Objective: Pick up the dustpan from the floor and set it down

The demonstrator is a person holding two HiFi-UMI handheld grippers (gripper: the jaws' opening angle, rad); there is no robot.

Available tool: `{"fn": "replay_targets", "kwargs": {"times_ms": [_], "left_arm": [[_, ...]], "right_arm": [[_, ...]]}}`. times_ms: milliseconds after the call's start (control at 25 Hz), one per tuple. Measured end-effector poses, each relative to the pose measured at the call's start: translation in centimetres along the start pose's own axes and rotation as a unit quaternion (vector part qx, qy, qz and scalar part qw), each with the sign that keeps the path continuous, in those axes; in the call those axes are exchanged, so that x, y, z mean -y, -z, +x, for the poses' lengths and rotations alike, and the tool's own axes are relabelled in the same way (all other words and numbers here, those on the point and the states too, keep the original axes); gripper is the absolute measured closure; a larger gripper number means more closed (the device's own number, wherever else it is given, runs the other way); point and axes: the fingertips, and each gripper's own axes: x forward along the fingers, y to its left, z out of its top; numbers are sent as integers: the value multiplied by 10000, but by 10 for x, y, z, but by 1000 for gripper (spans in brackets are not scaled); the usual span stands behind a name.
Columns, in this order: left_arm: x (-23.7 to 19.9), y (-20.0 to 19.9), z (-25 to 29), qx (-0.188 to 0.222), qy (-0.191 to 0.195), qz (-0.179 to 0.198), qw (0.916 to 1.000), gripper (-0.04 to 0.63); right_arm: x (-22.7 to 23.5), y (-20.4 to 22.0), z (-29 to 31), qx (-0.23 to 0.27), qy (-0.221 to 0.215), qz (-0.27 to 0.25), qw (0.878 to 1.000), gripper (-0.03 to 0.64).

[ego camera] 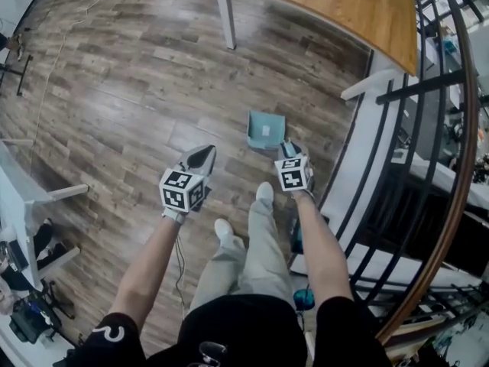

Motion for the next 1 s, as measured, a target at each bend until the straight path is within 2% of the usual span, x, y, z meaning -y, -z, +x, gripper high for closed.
{"fn": "replay_targets", "kwargs": {"times_ms": [440,720,1000], "left_arm": [[-26,11,-3,51,-93,-226,9997,600],[-29,19,-3,33,-91,-267,9996,600],[-26,22,0,16,-60,-296,9995,600]], "right_arm": [[-20,15,26,-262,-185,73,9995,529],[-38,26,28,-362,-448,301,9979,526],[-44,44,30,-515,-491,391,9967,517]]}}
